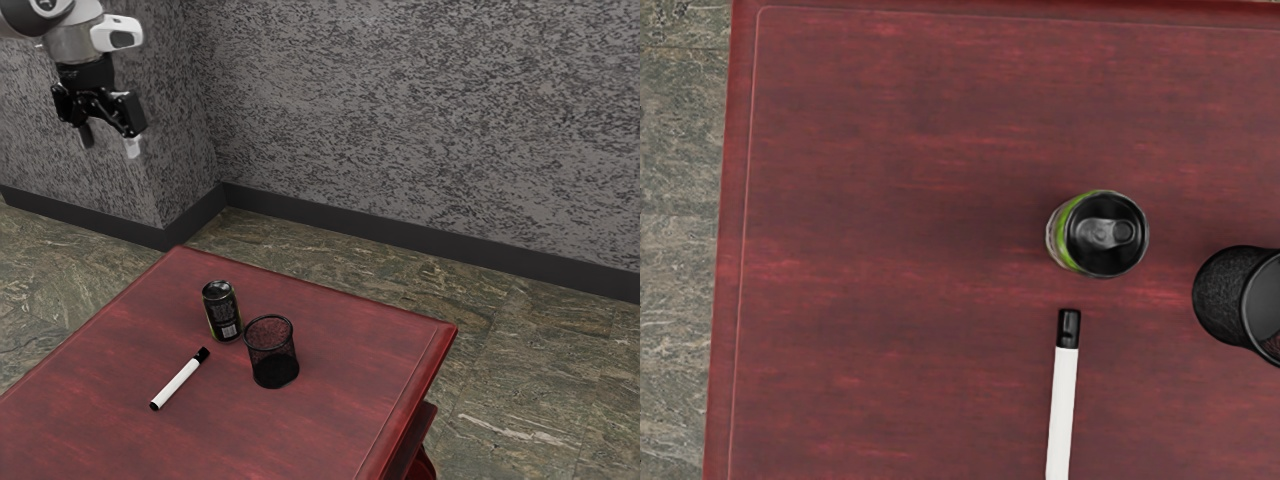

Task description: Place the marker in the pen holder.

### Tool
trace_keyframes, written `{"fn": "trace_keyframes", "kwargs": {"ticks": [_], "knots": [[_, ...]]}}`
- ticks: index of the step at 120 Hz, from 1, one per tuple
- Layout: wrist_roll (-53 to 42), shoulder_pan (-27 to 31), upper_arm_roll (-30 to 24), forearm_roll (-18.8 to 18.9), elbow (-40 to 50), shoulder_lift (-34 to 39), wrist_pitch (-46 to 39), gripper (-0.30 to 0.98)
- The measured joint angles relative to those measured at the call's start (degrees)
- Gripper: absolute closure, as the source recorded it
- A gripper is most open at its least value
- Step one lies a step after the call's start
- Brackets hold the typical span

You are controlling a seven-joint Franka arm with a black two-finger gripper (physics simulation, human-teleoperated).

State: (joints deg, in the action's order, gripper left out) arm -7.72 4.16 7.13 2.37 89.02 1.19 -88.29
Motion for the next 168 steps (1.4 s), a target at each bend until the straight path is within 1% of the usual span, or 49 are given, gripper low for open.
{"fn": "trace_keyframes", "kwargs": {"ticks": [28,36,43,52,56,58,60,63,71,76,81,91,100,112,122,140,148,156,162,168], "knots": [[-0.6,-0.7,-0.2,-0.5,0.0,-0.1,0.2,0.0],[-0.3,-1.6,-0.5,0.0,0.0,0.4,0.4,0.0],[-0.1,-3.5,-0.3,0.5,0.0,2.1,0.9,0.0],[0.4,-7.7,0.9,0.8,0.4,3.1,2.7,0.0],[0.6,-8.9,1.7,1.3,2.6,3.6,2.8,0.0],[0.7,-9.4,2.3,1.6,5.0,4.3,2.4,0.0],[0.9,-9.7,3.2,1.9,7.7,5.0,1.8,0.0],[1.0,-10.1,5.2,2.3,14.1,7.2,0.3,0.0],[1.4,-7.8,9.2,3.4,29.2,11.4,-5.0,0.0],[1.6,-7.4,10.9,3.9,35.9,12.1,-9.0,0.0],[1.8,-7.2,11.9,4.3,39.8,11.3,-12.8,0.0],[2.2,-7.3,12.6,4.5,41.0,7.4,-18.3,0.0],[2.5,-7.2,12.8,4.2,41.6,6.3,-22.1,0.0],[3.0,-7.4,12.8,3.8,45.9,4.9,-29.0,0.0],[3.4,-7.4,12.8,3.5,46.6,3.6,-32.4,0.0],[3.5,-7.3,12.5,2.2,46.9,-4.0,-40.6,0.0],[2.9,-8.6,12.3,1.8,47.5,-4.6,-43.2,0.0],[2.8,-10.4,12.2,1.2,47.6,-4.6,-43.5,0.0],[2.9,-12.0,12.2,0.7,49.2,-2.9,-43.7,0.0],[2.9,-13.7,12.2,0.2,52.7,-0.5,-44.7,0.0]]}}
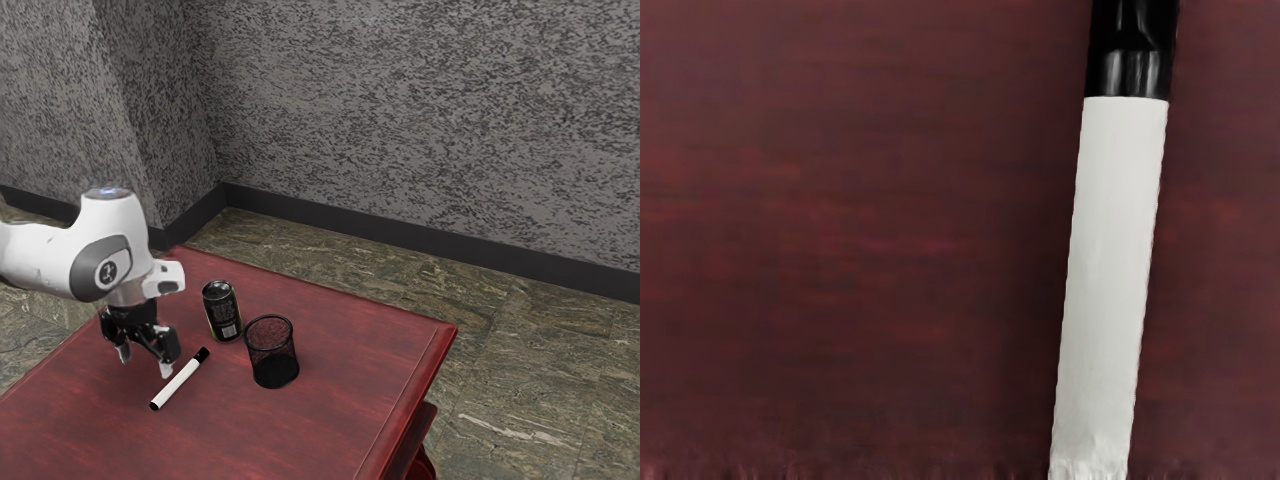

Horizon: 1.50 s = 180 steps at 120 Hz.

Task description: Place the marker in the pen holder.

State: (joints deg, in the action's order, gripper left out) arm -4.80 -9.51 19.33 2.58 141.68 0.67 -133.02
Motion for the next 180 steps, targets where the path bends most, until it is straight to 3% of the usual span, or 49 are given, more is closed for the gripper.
{"fn": "trace_keyframes", "kwargs": {"ticks": [13,32,64,102,147,180], "knots": [[0.3,-2.5,0.1,-2.0,6.0,3.4,-2.4,0.0],[1.3,-1.9,0.2,-3.3,6.8,3.9,-4.9,0.05],[0.5,-2.2,0.0,2.4,6.9,2.0,-9.3,0.19],[2.6,-3.6,0.0,-1.2,7.4,1.1,-9.1,0.34],[6.1,-3.5,0.0,-1.5,8.1,1.1,-8.1,0.53],[5.0,-3.8,-0.1,-1.4,8.1,0.3,-10.6,0.58]]}}
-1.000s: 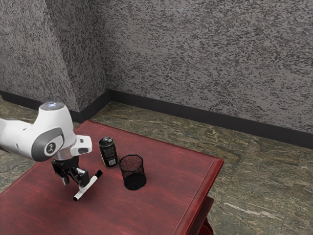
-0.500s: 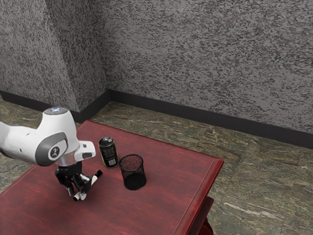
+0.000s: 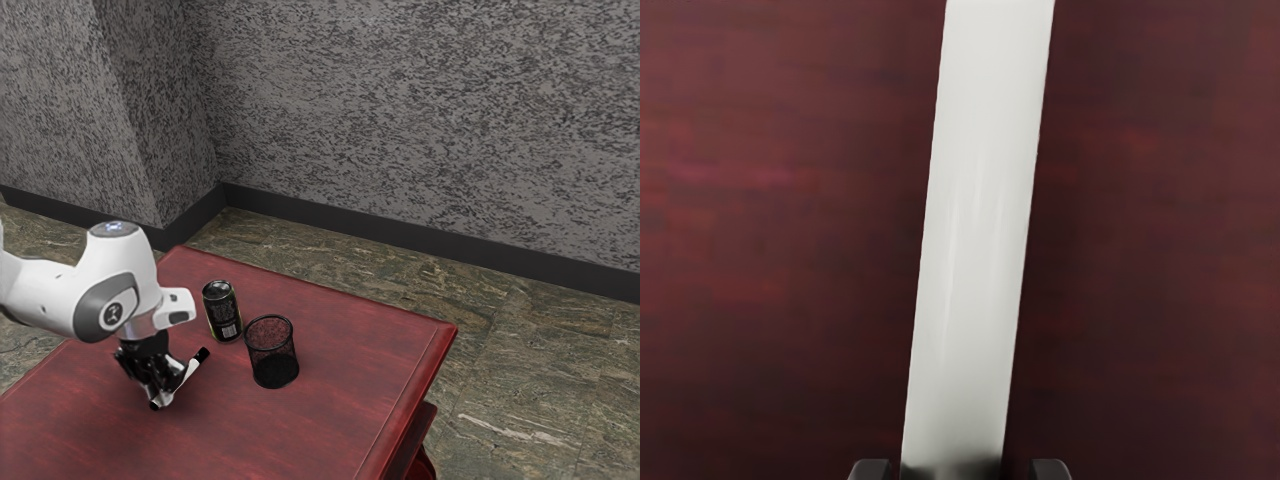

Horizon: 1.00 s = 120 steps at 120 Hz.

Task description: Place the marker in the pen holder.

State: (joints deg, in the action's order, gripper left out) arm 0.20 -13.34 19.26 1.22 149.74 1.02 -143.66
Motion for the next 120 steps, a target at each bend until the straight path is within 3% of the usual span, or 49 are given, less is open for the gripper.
{"fn": "trace_keyframes", "kwargs": {"ticks": [68,99,120], "knots": [[0.5,-1.2,-0.9,0.8,0.0,0.9,-0.4,0.78],[2.1,0.4,0.1,2.3,-5.0,11.5,10.8,0.79],[2.6,0.2,0.0,3.2,-11.7,12.4,19.4,0.79]]}}
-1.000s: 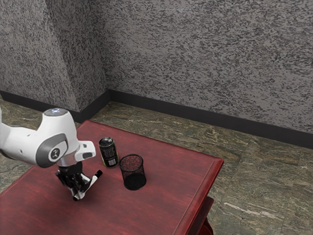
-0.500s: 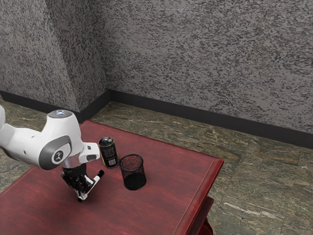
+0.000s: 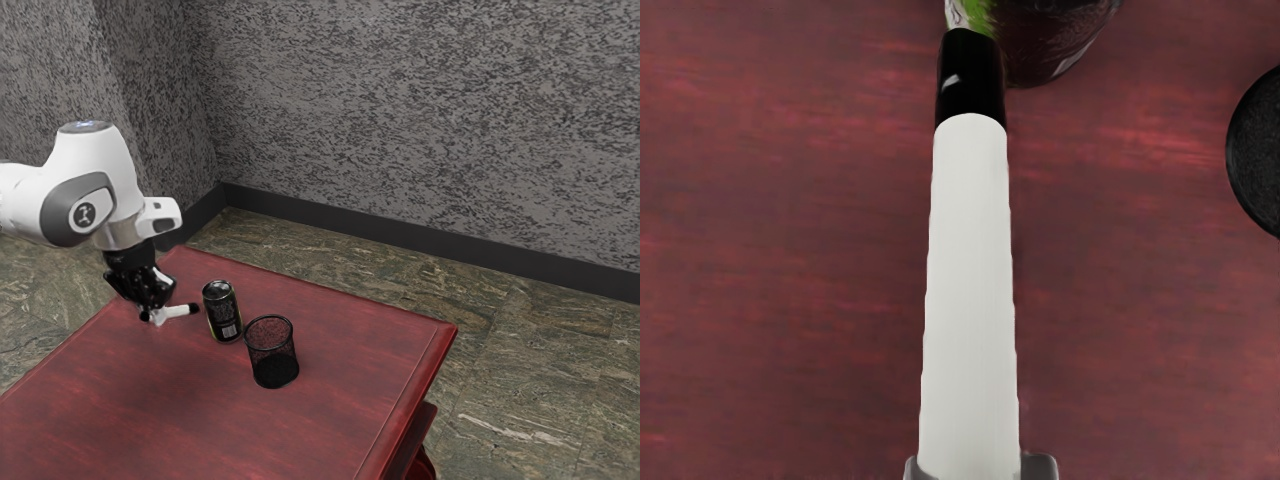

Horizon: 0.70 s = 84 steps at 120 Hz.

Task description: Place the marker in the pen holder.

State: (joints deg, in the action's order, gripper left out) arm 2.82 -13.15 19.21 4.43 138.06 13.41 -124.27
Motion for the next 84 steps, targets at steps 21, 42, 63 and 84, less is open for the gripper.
{"fn": "trace_keyframes", "kwargs": {"ticks": [21,42,63,84], "knots": [[0.3,-2.0,-3.2,1.7,-11.7,-6.0,8.3,0.78],[0.2,-6.6,-3.5,2.1,-20.6,-12.3,14.8,0.77],[0.0,-11.3,-3.8,2.4,-24.3,-13.8,20.4,0.75],[-0.3,-14.9,-4.3,2.0,-24.3,-15.1,24.7,0.75]]}}
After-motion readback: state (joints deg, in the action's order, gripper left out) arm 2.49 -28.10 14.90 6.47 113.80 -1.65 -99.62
